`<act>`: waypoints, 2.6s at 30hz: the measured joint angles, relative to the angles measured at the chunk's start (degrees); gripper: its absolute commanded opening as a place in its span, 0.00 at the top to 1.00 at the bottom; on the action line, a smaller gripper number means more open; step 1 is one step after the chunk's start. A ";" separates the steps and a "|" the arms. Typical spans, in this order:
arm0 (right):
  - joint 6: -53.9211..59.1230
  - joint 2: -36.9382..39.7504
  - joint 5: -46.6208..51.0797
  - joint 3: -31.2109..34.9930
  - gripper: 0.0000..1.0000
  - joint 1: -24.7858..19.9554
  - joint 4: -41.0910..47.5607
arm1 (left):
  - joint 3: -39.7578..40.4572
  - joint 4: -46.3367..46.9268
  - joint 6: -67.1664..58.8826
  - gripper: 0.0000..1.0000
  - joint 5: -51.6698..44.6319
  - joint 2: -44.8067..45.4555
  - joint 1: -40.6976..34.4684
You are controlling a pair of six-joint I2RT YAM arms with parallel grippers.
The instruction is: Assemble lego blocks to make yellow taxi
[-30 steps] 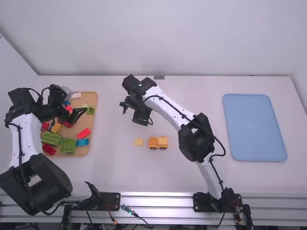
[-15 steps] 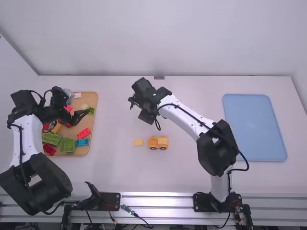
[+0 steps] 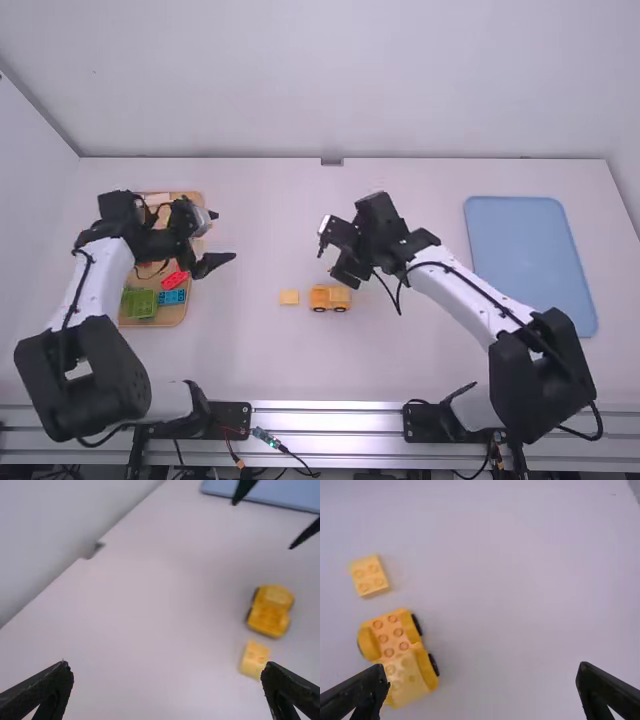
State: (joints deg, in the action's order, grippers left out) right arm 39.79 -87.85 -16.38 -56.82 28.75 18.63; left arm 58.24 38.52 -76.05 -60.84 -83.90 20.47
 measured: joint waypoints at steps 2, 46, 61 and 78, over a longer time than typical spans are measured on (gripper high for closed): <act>1.97 0.28 -4.37 2.80 0.01 -2.14 -1.20 | -1.84 -1.18 -0.59 0.01 -0.04 0.02 -2.67; 18.01 -16.59 -35.98 22.14 0.01 -11.04 -33.14 | -23.52 -46.60 5.79 0.01 -2.67 -20.20 -19.32; 18.03 -23.80 -36.33 19.26 0.23 -9.81 -35.36 | -23.76 -51.23 5.79 0.14 -0.42 -24.55 -19.63; 16.02 -24.33 -36.44 19.26 0.00 -9.84 -36.50 | -23.76 -51.47 5.81 0.15 4.57 -24.55 -22.84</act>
State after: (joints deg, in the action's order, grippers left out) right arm 55.81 -112.18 -52.82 -37.56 18.92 -17.87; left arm 34.48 -12.95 -70.24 -56.27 -108.44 -2.37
